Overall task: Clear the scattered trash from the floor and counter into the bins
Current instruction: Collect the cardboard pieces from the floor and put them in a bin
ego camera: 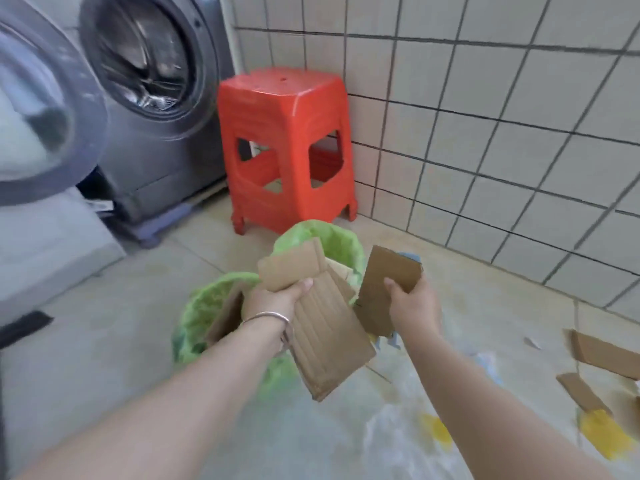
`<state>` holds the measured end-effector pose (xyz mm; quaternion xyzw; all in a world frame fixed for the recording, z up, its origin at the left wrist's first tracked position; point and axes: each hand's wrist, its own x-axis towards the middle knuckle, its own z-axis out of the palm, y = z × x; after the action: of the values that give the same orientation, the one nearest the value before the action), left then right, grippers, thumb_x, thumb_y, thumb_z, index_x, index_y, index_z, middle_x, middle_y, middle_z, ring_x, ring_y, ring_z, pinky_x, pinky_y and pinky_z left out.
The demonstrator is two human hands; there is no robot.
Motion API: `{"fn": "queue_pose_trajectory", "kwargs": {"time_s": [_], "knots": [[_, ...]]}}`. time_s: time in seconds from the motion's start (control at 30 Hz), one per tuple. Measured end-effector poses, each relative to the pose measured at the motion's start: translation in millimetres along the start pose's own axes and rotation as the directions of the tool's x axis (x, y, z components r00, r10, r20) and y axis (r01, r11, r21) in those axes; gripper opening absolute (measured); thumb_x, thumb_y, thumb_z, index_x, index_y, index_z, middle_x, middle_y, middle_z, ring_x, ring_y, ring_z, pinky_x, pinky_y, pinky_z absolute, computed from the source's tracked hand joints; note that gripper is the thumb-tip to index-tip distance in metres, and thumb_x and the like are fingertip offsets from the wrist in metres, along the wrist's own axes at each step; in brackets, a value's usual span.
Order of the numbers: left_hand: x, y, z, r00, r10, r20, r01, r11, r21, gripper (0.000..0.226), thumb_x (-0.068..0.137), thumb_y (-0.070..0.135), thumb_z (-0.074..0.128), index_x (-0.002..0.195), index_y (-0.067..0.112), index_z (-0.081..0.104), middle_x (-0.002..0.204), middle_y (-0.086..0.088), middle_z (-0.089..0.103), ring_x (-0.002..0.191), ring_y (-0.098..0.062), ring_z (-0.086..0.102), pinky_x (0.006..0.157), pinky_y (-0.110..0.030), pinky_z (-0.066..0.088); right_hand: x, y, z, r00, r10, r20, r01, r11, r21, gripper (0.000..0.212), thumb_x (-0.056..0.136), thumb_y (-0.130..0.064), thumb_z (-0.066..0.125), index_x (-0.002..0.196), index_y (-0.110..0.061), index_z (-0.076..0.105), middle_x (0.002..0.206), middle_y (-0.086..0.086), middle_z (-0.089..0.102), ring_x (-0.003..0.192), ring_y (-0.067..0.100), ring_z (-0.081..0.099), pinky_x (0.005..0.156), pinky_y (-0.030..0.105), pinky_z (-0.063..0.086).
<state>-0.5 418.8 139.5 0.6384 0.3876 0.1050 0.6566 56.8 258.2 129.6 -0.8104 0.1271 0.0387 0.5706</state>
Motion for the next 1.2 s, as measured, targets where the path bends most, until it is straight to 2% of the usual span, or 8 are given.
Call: {"fn": "queue_pose_trajectory", "kwargs": {"time_s": [0.1, 0.23, 0.37, 0.43, 0.6, 0.77, 1.03, 1.2], "knots": [[43.6, 12.8, -69.2, 0.959, 0.128, -0.254, -0.125, 0.992, 0.026, 0.035, 0.066, 0.028, 0.082, 0.096, 0.018, 0.066, 0.091, 0.000, 0.065, 0.086, -0.021, 0.062, 0.079, -0.028, 0.047, -14.5, -27.9, 71.7, 0.997, -0.042, 0.060, 0.039, 0.997, 0.060, 0.022, 0.092, -0.018, 0.052, 0.114, -0.015, 0.053, 0.099, 0.001, 0.058, 0.098, 0.024, 0.057, 0.083, 0.031, 0.045], [90.1, 15.8, -125.9, 0.825, 0.260, -0.502, -0.269, 0.962, 0.056, 0.029, 0.070, 0.025, 0.077, 0.096, 0.020, 0.063, 0.090, 0.004, 0.062, 0.089, -0.020, 0.063, 0.073, -0.022, 0.041, -23.4, -43.0, 141.6, 0.990, -0.118, 0.081, 0.115, 0.992, 0.045, 0.022, 0.095, -0.010, 0.042, 0.117, -0.009, 0.045, 0.099, -0.001, 0.049, 0.090, 0.020, 0.049, 0.074, 0.027, 0.037], [123.1, 2.4, -151.8, 0.700, 0.350, -0.623, -0.368, 0.924, 0.106, 0.034, 0.074, 0.025, 0.070, 0.106, 0.017, 0.059, 0.094, 0.004, 0.064, 0.084, -0.017, 0.060, 0.074, -0.019, 0.044, -21.8, -28.8, 186.9, 0.978, -0.164, 0.128, 0.173, 0.983, -0.063, 0.014, 0.094, -0.006, 0.037, 0.108, -0.009, 0.040, 0.088, -0.001, 0.049, 0.066, 0.014, 0.047, 0.055, 0.028, 0.037], [136.3, -13.1, -153.5, 0.673, 0.364, -0.644, -0.390, 0.914, 0.109, 0.036, 0.075, 0.024, 0.069, 0.109, 0.020, 0.058, 0.100, 0.001, 0.068, 0.092, -0.021, 0.064, 0.084, -0.025, 0.050, -21.4, -15.9, 204.7, 0.975, -0.152, 0.161, 0.173, 0.978, -0.120, 0.012, 0.095, -0.005, 0.035, 0.105, -0.010, 0.037, 0.085, 0.000, 0.048, 0.063, 0.013, 0.045, 0.057, 0.030, 0.039], [155.9, -54.5, -133.1, 0.733, 0.406, -0.545, -0.365, 0.912, 0.188, 0.040, 0.079, 0.011, 0.066, 0.117, 0.018, 0.056, 0.111, -0.005, 0.068, 0.101, -0.024, 0.063, 0.082, -0.018, 0.040, -20.3, 19.7, 243.1, 0.970, -0.076, 0.229, 0.116, 0.979, -0.169, 0.035, 0.094, -0.002, 0.029, 0.126, -0.014, 0.034, 0.084, 0.004, 0.053, 0.075, 0.023, 0.052, 0.065, 0.036, 0.043], [166.5, -91.8, -120.1, 0.837, 0.393, -0.381, -0.318, 0.915, 0.247, 0.040, 0.083, 0.007, 0.062, 0.121, 0.016, 0.054, 0.113, -0.005, 0.067, 0.105, -0.024, 0.063, 0.078, -0.010, 0.036, -24.6, 44.6, 263.7, 0.938, -0.012, 0.348, 0.070, 0.985, -0.155, 0.049, 0.095, -0.005, 0.027, 0.141, -0.022, 0.029, 0.129, 0.004, 0.053, 0.118, 0.025, 0.051, 0.091, 0.028, 0.038], [171.2, -111.5, -110.0, 0.945, 0.310, -0.102, -0.200, 0.797, 0.570, 0.029, 0.088, 0.011, 0.053, 0.116, 0.014, 0.046, 0.098, -0.014, 0.068, 0.091, -0.037, 0.063, 0.065, -0.030, 0.039, -25.7, 54.6, 275.7, 0.822, 0.245, 0.514, -0.084, 0.945, -0.317, 0.046, 0.093, -0.016, 0.040, 0.138, -0.018, 0.032, 0.126, 0.011, 0.056, 0.114, 0.031, 0.053, 0.092, 0.033, 0.041], [169.8, -114.2, -117.2, 0.957, 0.271, -0.106, -0.148, 0.767, 0.624, 0.026, 0.085, 0.014, 0.056, 0.110, 0.012, 0.051, 0.094, -0.015, 0.067, 0.090, -0.038, 0.062, 0.068, -0.033, 0.047, -24.0, 52.5, 269.1, 0.836, 0.251, 0.488, -0.061, 0.926, -0.372, 0.042, 0.091, -0.013, 0.039, 0.133, -0.014, 0.039, 0.123, 0.012, 0.057, 0.111, 0.032, 0.054, 0.094, 0.037, 0.044]]}}
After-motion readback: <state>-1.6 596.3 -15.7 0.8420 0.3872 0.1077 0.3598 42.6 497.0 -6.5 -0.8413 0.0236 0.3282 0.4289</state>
